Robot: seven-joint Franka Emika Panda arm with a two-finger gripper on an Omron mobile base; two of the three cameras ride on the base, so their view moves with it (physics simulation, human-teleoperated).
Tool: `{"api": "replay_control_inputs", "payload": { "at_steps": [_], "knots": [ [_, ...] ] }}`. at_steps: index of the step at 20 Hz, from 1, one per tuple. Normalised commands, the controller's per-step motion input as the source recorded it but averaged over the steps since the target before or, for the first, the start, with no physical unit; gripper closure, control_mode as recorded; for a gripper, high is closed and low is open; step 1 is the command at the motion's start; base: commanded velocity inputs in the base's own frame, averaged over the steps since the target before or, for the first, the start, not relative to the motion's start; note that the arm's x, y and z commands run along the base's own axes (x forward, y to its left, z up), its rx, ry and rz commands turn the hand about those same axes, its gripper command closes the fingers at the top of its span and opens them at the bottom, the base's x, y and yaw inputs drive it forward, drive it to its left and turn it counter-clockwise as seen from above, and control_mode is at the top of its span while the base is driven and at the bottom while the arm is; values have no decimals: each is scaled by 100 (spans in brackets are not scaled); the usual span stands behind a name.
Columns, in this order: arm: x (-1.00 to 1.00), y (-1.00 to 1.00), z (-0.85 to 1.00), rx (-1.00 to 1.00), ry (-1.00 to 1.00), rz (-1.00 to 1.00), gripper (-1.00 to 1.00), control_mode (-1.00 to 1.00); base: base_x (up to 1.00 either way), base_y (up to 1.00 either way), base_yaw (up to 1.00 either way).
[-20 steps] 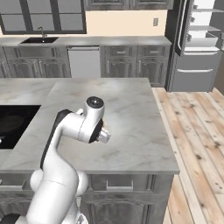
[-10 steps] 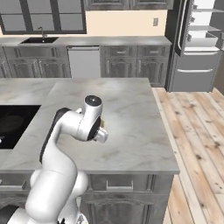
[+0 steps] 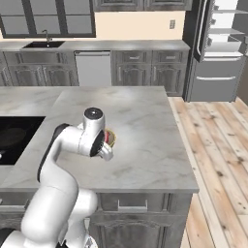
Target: Place one of the steaks on the plate and the other in the bowl. Then place the bowl in the fridge.
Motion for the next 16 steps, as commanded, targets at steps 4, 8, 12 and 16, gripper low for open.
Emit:
{"api": "replay_control_inputs", "payload": {
  "at_steps": [4,8,12,16],
  "knots": [
    [27,7,-26,0,7,-21,-100,-100,0,0,0],
    [45,8,-19,0,7,-13,-100,-100,0,0,0],
    [42,0,-4,0,3,-8,-100,-100,0,0,0],
    [34,2,-15,0,7,-6,-100,-100,0,0,0]
  ]
}}
